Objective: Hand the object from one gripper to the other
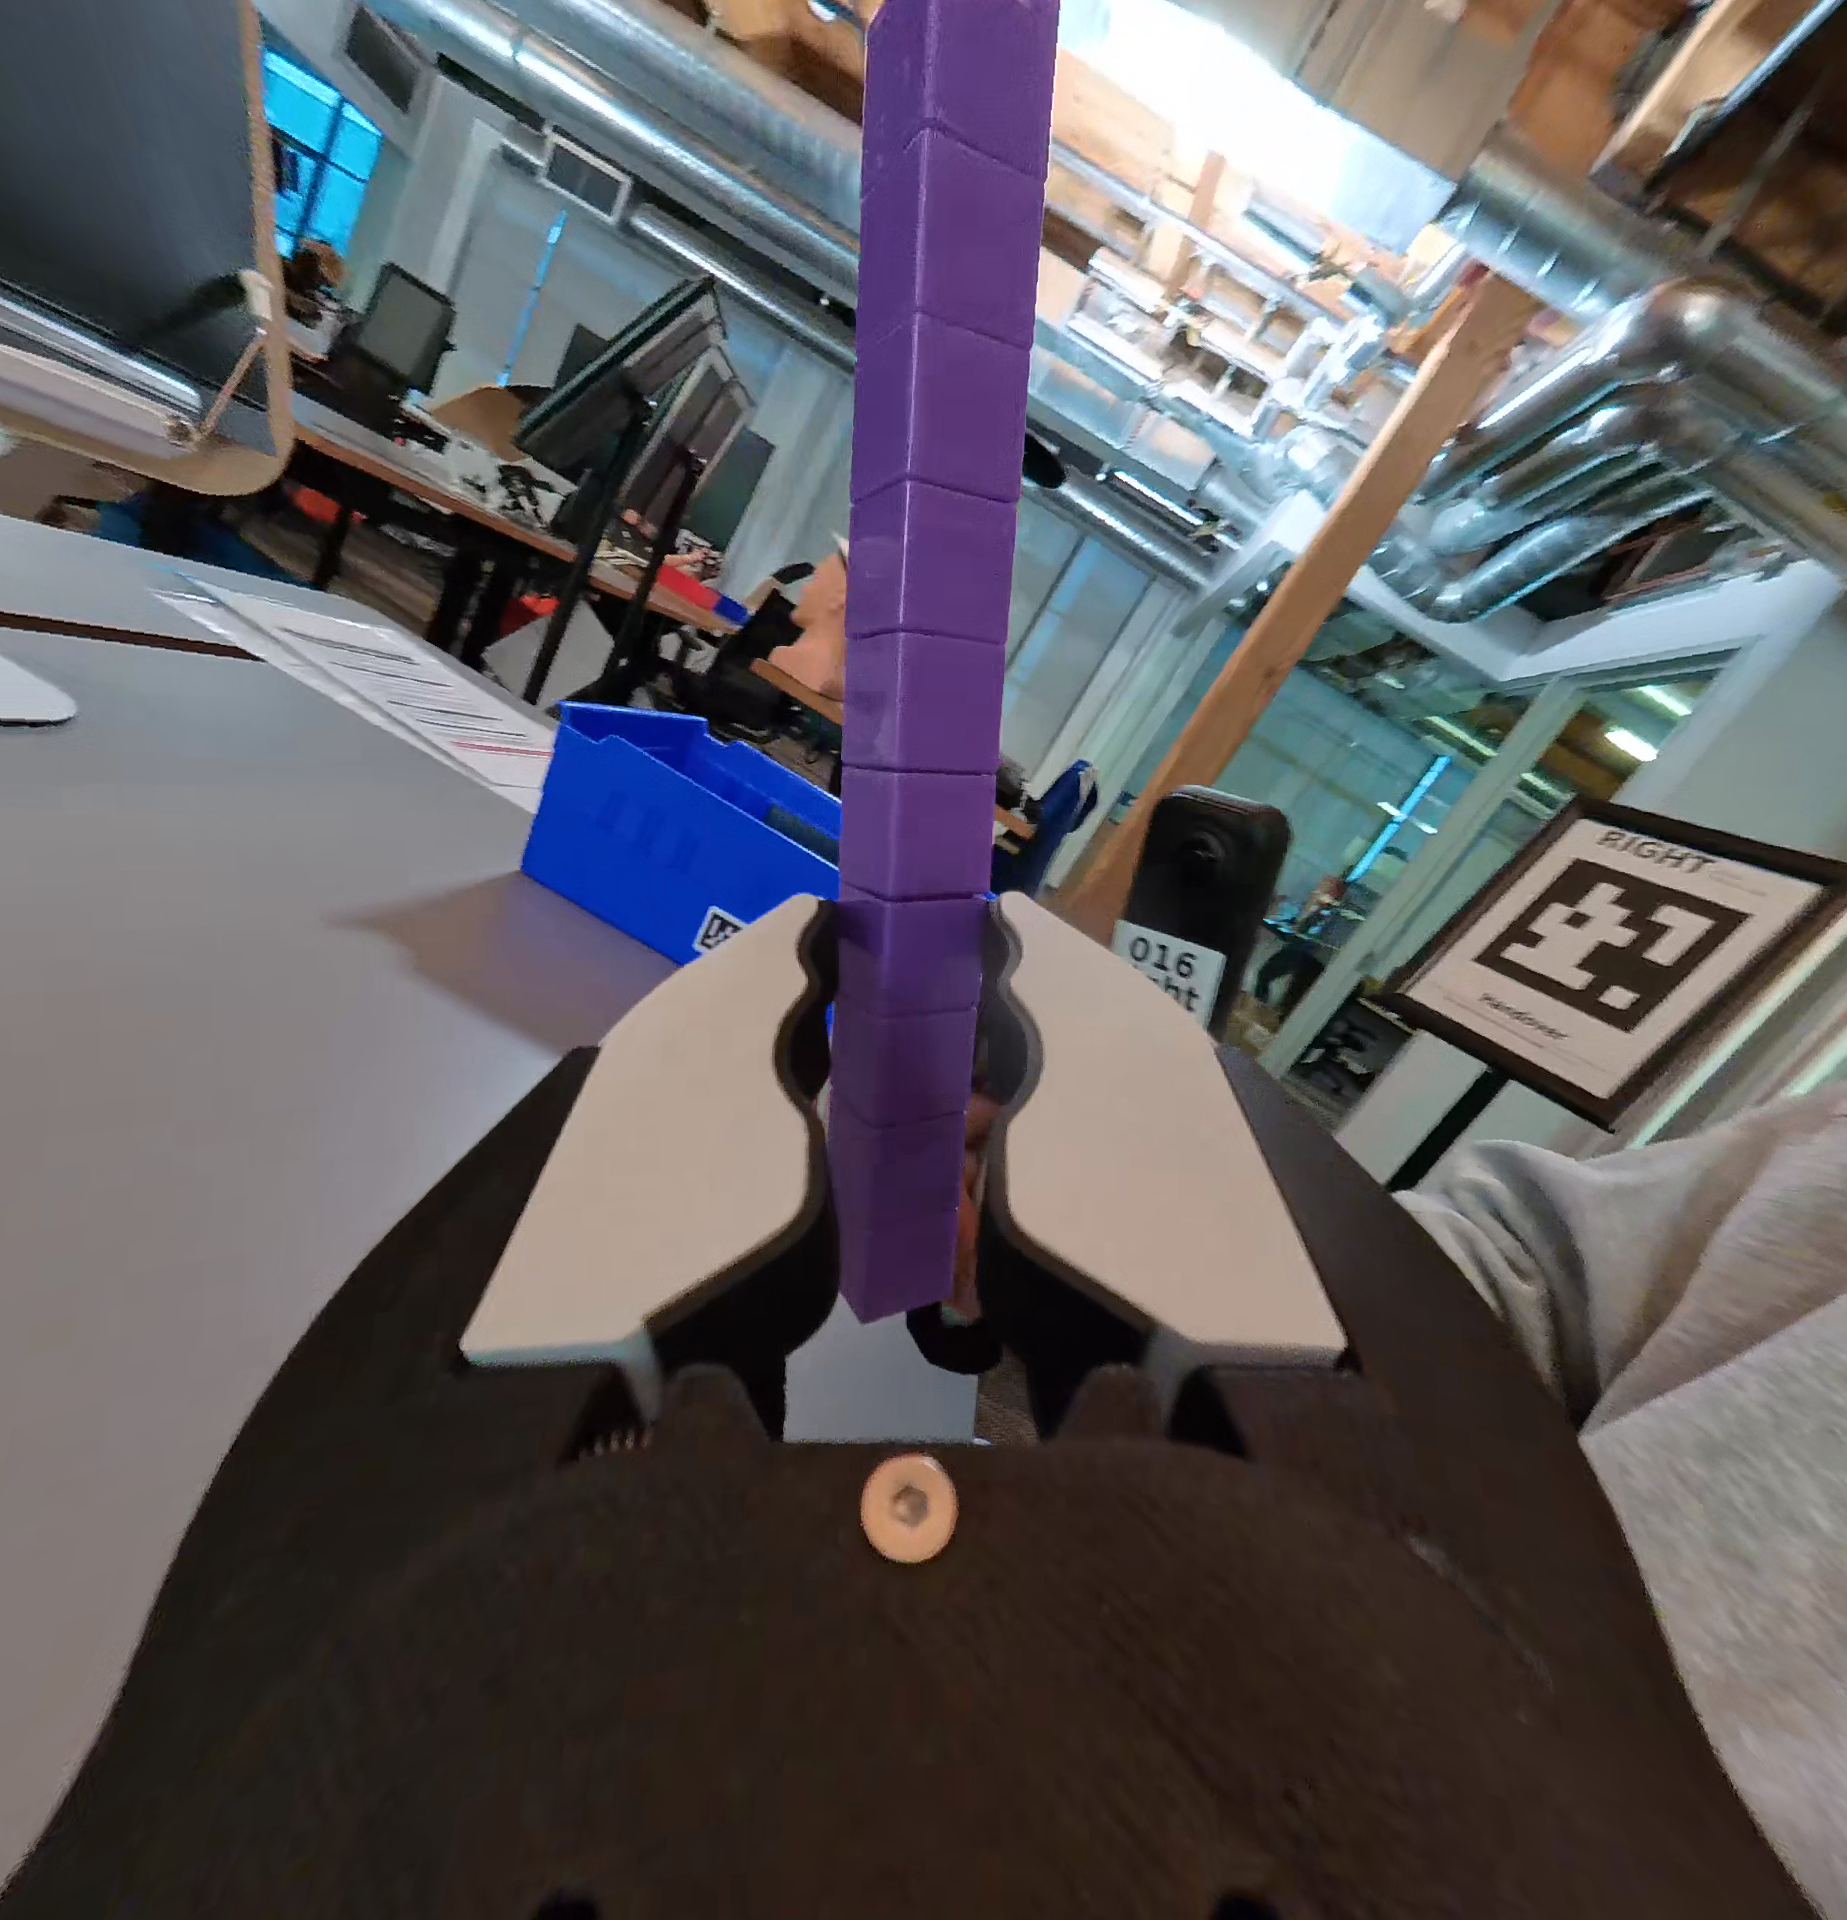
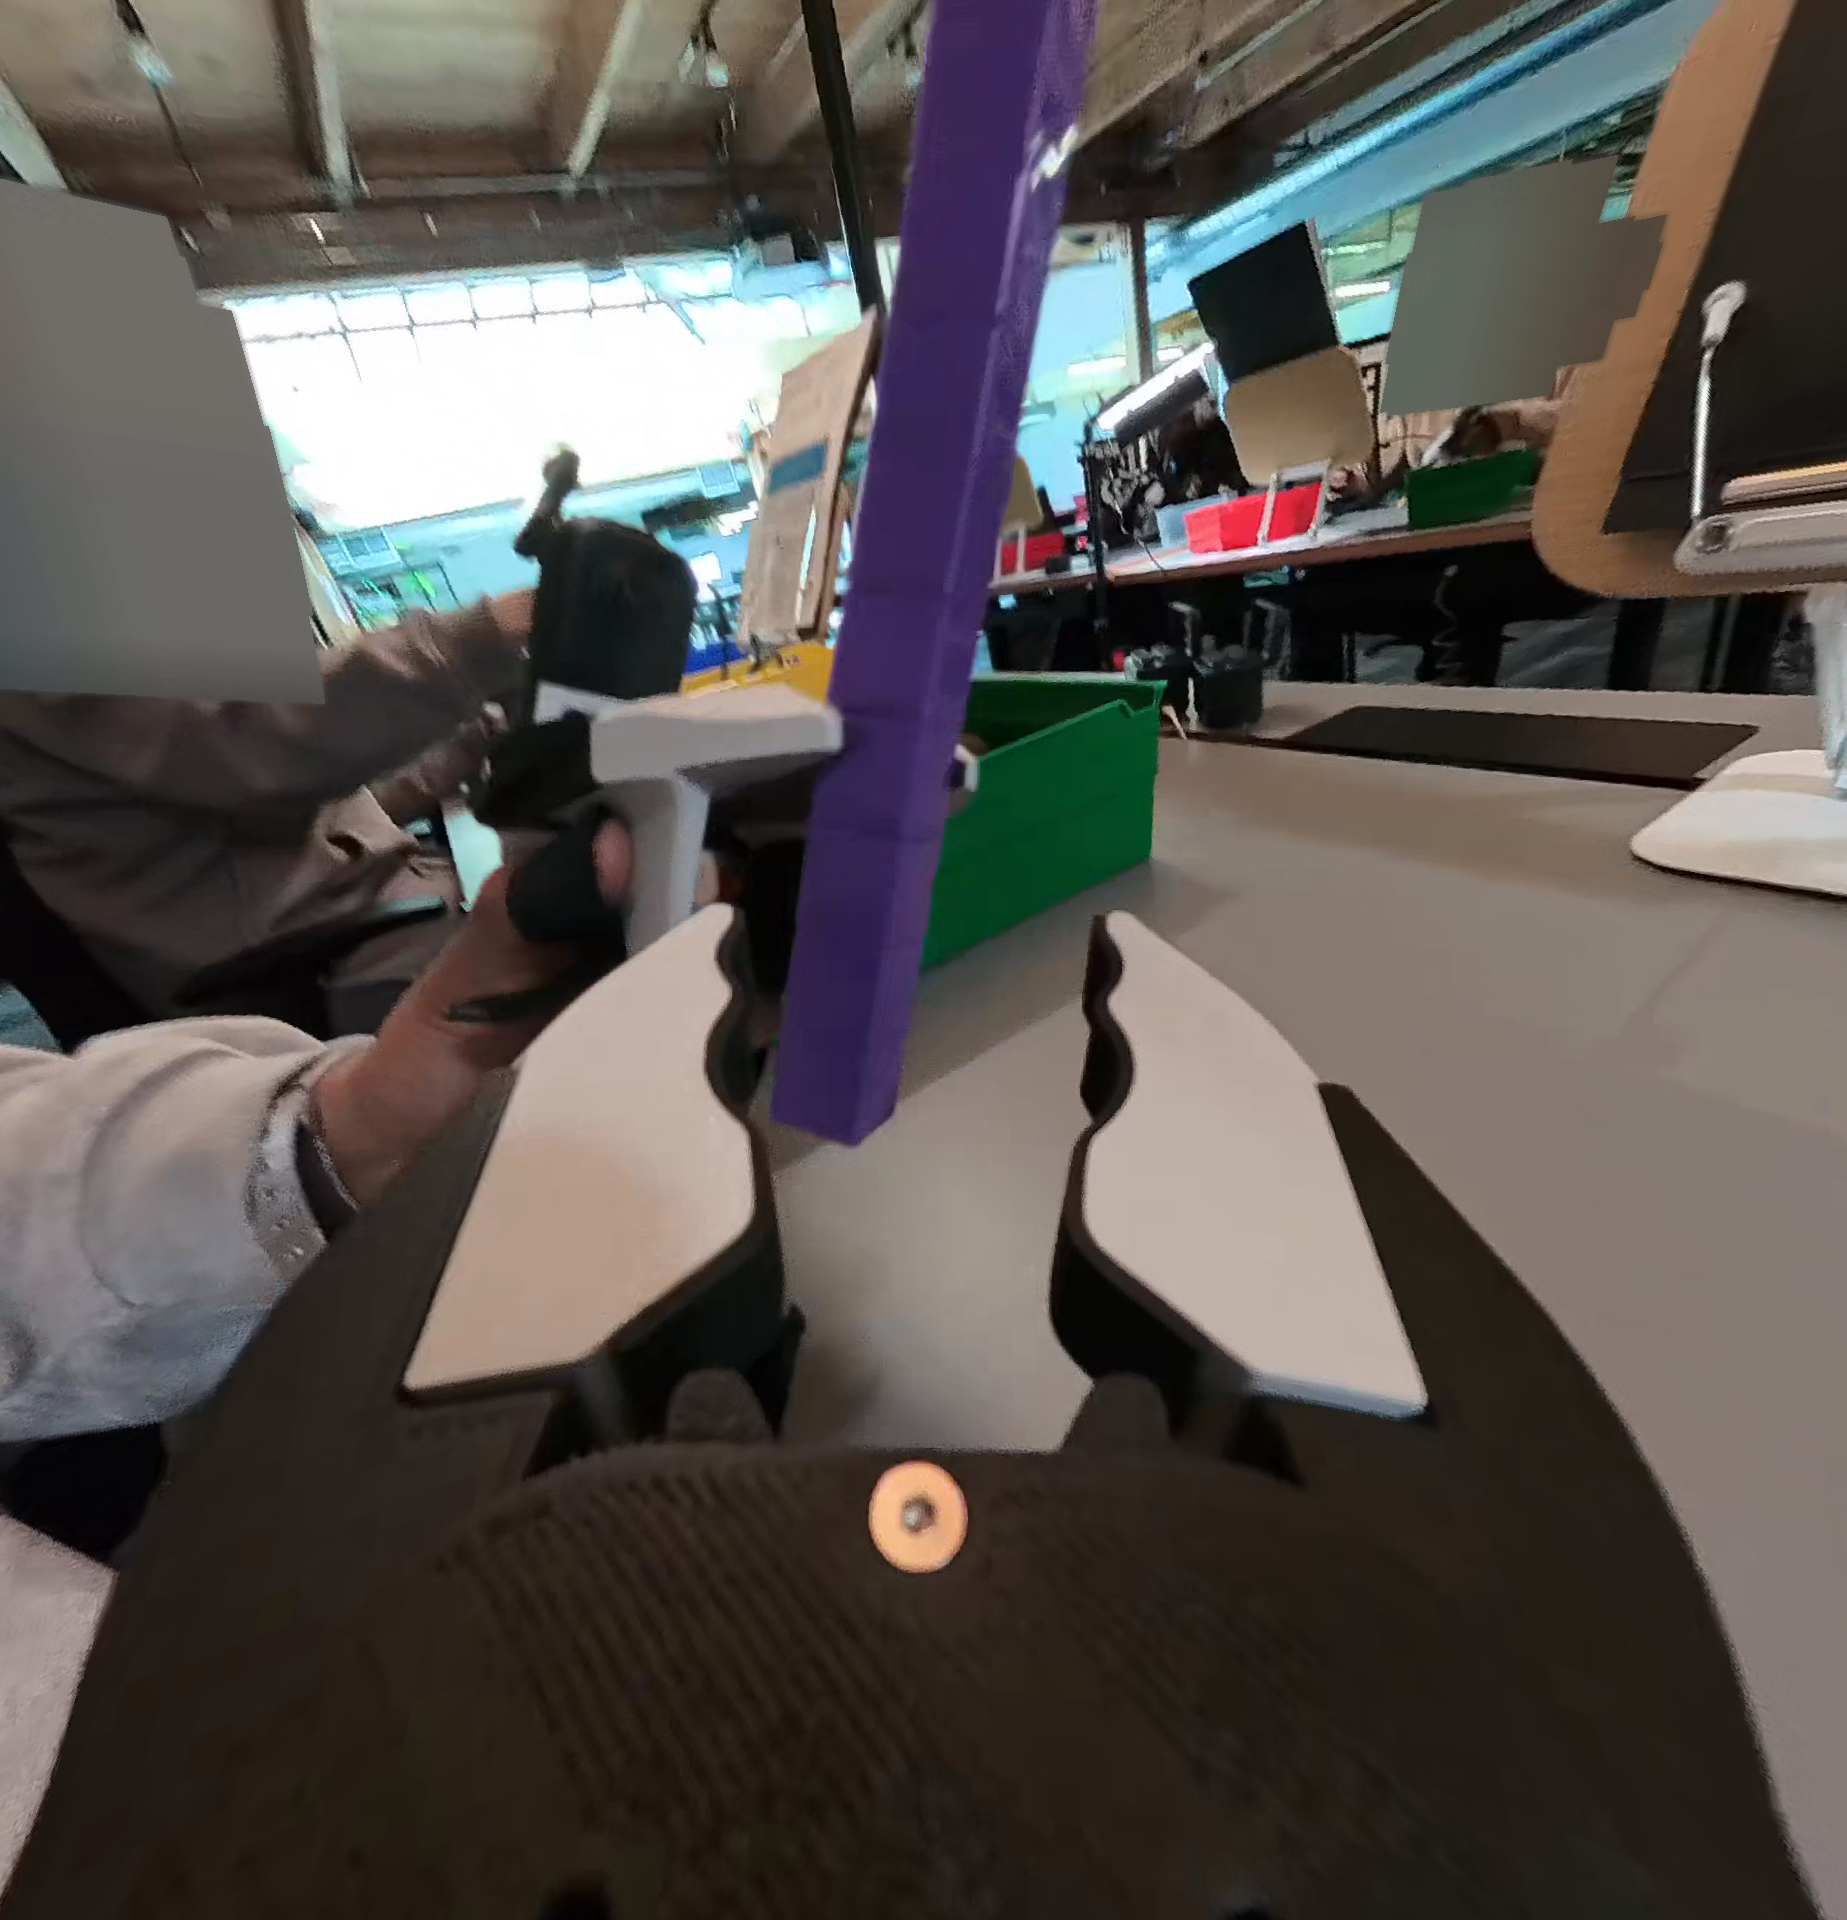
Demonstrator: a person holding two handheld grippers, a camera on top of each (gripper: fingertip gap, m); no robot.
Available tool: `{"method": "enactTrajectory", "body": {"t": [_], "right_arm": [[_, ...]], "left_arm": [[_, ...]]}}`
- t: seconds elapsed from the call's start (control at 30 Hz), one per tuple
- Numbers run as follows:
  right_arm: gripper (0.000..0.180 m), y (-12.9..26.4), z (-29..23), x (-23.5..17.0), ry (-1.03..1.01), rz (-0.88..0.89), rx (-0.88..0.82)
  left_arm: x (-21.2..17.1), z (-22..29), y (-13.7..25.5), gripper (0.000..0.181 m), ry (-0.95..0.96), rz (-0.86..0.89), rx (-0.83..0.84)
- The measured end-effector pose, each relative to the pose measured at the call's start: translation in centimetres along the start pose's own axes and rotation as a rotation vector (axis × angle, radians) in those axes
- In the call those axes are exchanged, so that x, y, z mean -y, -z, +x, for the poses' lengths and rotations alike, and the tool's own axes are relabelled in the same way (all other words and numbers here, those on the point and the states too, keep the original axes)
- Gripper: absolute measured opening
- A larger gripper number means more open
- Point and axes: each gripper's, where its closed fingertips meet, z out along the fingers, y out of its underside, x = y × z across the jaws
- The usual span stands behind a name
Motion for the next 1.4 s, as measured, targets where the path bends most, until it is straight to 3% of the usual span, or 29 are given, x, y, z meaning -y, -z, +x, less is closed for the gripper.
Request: {"method": "enactTrajectory", "body": {"t": [0.33, 0.6, 0.7, 1.07, 1.4], "right_arm": [[0.051, 2.1, -0.4, 2.9, -0.243, 0.102, 0.272], [0.044, 1.7, -3.0, 3.0, -0.254, 0.08, 0.378], [0.025, 1.6, -3.2, 2.5, -0.266, 0.055, 0.39], [0.022, 1.7, -0.6, 1.9, -0.242, 0.007, 0.26], [0.022, 1.0, 0.3, -2.1, -0.425, -0.155, 0.281]], "left_arm": [[-2.3, 3.0, 0.0, 0.027, 0.176, -0.119, -0.394], [-4.3, 4.3, 0.2, 0.027, 0.27, -0.236, -0.534], [-5.0, 4.5, 0.1, 0.027, 0.249, -0.271, -0.534], [-3.2, 0.5, 0.0, 0.037, 0.3, -0.127, -0.353], [-1.0, -1.6, 0.7, 0.053, 0.111, -0.023, -0.145]]}}
